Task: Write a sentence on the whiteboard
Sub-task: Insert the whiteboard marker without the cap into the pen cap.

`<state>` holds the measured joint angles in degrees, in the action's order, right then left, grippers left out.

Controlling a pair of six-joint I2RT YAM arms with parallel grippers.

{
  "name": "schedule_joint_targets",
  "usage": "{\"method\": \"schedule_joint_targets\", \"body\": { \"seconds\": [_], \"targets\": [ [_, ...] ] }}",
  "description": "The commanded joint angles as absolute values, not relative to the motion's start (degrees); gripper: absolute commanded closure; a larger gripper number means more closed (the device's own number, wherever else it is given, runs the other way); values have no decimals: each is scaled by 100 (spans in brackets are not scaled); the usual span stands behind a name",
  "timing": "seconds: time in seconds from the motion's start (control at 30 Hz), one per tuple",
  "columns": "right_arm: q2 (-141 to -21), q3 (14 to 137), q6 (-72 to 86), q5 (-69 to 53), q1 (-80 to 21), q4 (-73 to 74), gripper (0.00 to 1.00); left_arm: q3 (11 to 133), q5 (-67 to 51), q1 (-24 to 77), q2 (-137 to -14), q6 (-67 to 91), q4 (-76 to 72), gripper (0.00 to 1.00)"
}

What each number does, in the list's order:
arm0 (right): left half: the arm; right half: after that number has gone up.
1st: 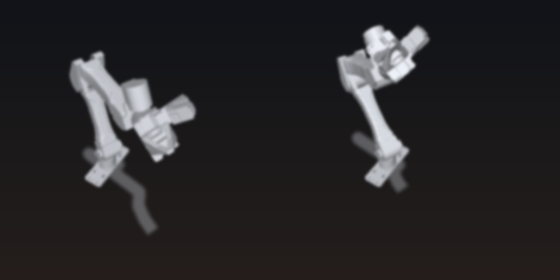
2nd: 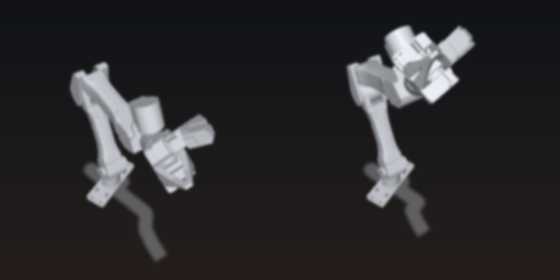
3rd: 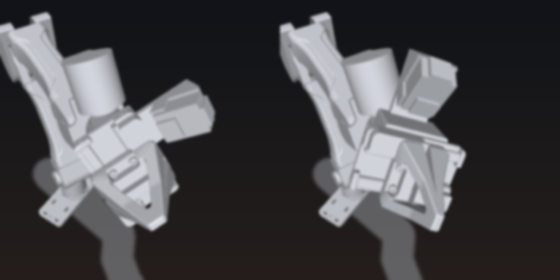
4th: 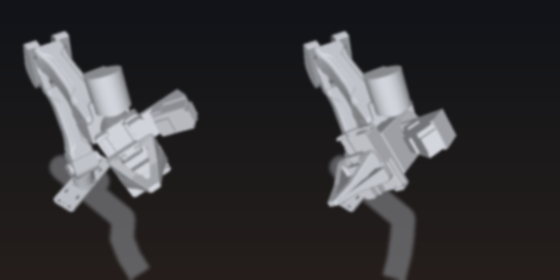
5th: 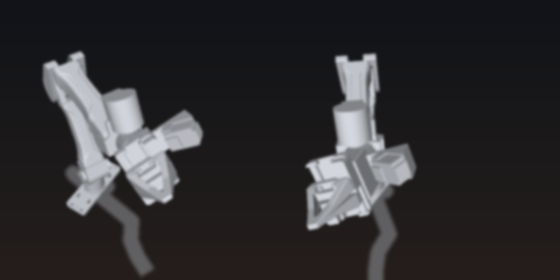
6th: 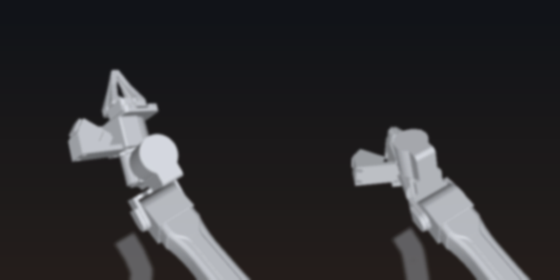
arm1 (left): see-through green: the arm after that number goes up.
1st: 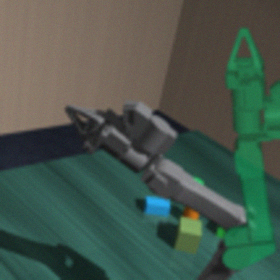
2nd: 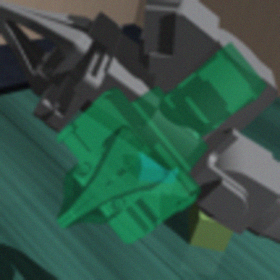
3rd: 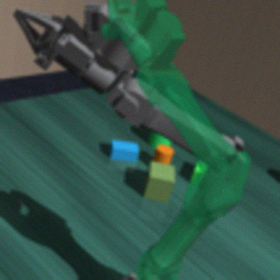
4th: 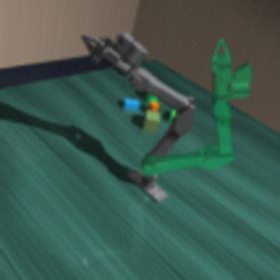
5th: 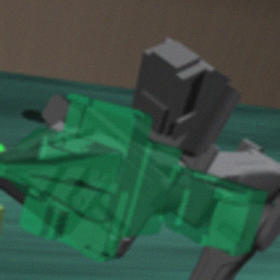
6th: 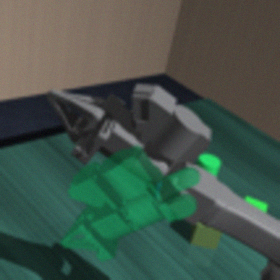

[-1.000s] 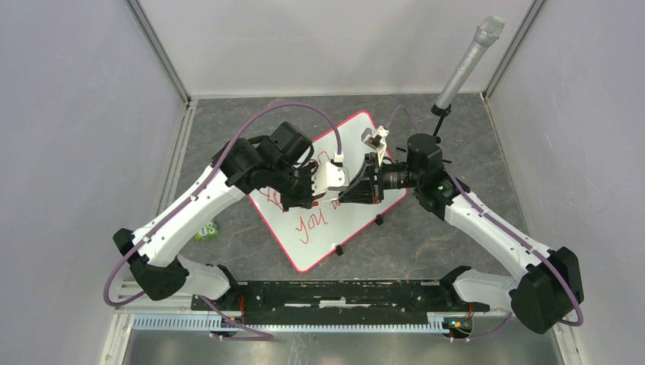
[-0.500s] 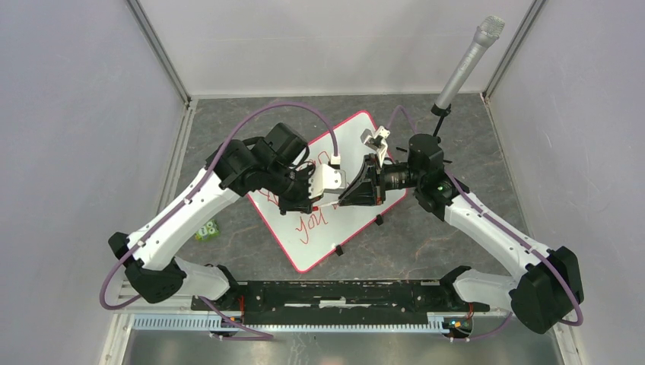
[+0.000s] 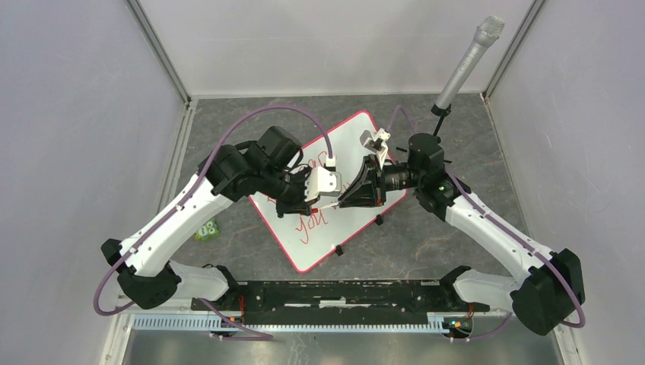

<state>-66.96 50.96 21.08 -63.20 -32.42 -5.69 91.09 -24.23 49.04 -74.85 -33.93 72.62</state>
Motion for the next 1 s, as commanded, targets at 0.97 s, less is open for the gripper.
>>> {"method": "schedule_joint_targets", "body": {
  "seconds": [0.97],
  "targets": [
    [-6620,6936,732,-5722,-3316,1056,100,7874,-1677,4948,-6047,-4872,5406,98]
  ]
}}
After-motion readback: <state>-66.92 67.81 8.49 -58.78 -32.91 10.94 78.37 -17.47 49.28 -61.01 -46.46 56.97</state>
